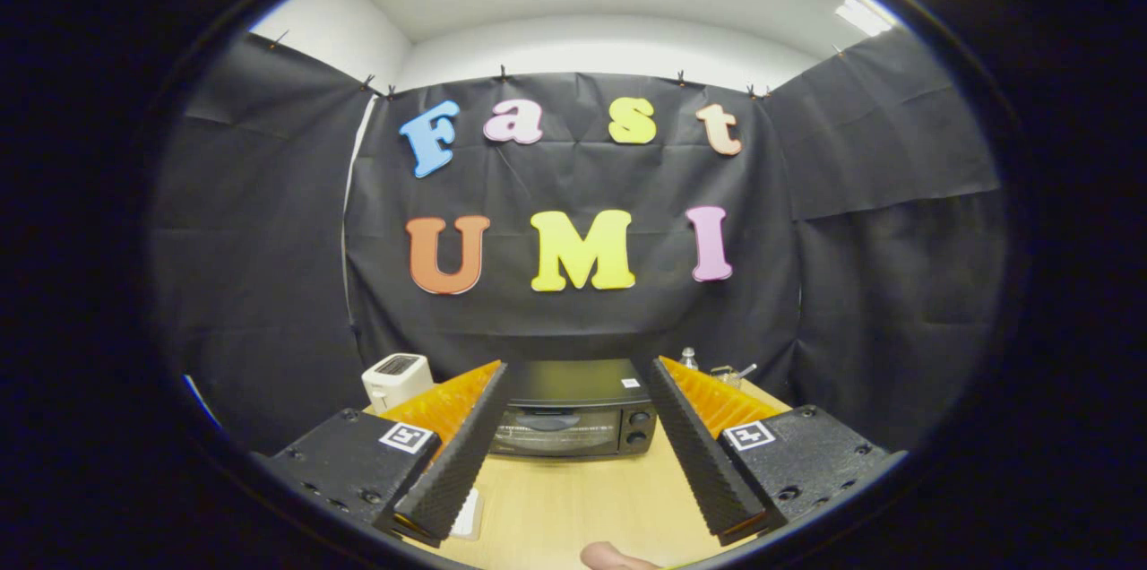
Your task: Open the toaster oven, put the food inside, and close the toaster oven door.
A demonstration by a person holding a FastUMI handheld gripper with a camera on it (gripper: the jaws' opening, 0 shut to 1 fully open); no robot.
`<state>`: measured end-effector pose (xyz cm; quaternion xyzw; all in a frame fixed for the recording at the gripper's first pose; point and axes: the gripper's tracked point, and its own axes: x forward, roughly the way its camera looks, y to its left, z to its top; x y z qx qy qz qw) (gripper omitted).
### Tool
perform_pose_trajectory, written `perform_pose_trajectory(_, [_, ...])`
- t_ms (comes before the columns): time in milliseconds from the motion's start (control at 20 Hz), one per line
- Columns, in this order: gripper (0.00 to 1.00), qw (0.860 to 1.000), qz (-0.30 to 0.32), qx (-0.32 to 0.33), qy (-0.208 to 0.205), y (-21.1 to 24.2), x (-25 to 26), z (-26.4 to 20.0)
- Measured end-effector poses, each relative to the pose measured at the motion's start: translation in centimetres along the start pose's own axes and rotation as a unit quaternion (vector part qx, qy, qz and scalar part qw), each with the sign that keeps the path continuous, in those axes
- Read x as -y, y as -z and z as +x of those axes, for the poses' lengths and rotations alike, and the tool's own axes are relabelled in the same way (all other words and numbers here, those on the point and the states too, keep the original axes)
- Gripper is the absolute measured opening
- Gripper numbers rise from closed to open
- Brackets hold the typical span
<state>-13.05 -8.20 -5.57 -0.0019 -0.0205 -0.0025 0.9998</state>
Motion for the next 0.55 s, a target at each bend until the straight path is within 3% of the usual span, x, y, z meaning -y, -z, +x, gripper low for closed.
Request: perform_pose_trajectory(550, [1.0, 0.999, 0.012, -0.009, -0.035, 4.7, 0.4, -2.9])
